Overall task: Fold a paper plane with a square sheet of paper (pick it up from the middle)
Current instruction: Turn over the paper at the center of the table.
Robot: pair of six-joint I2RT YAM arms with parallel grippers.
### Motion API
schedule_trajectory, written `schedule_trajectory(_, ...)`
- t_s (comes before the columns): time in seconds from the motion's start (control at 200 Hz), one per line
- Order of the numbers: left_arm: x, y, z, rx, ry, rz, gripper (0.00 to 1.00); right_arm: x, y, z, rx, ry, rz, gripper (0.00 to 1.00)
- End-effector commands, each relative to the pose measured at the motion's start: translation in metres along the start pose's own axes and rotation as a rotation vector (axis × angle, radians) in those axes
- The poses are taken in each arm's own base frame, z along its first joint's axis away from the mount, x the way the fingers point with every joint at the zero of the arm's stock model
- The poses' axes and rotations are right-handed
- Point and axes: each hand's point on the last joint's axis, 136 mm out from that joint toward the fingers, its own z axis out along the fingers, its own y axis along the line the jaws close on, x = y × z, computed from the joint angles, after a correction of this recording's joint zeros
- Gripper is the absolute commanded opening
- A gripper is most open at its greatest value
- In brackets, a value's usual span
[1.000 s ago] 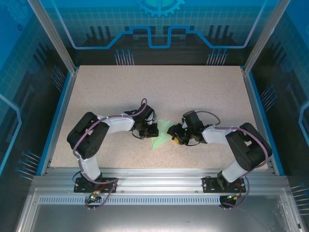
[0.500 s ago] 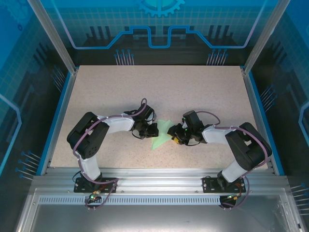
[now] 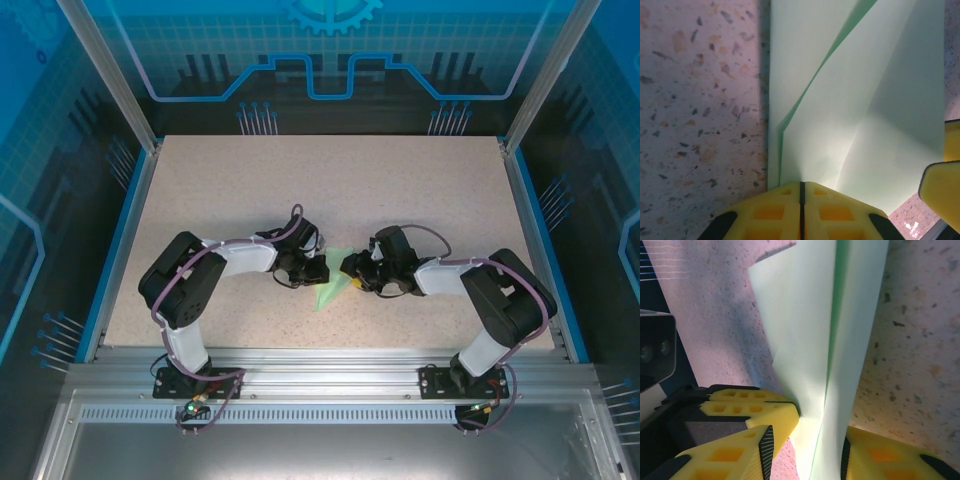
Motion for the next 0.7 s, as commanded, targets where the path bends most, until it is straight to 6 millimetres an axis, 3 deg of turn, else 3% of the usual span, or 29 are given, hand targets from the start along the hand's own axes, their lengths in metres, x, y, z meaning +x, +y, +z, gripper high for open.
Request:
schedule_trajectory(0.0, 0.011, 0.007, 0.006, 0.008, 0.039, -0.035, 0.10, -0.002, 0.012, 0.002, -0.040, 0.004, -0.041, 0.41)
schedule_trajectory(0.32, 0.003, -0.002, -0.005, 0.069, -0.001, -0.075, 0.10, 0.007, 0.009, 0.016, -0.004, 0.043, -0.095, 0.40)
schedule_trajectory(0.695, 0.003, -0.010, -0.015, 0.133, -0.028, -0.090, 0.10, 0.007, 0.015, 0.025, -0.013, 0.060, -0.170, 0.31)
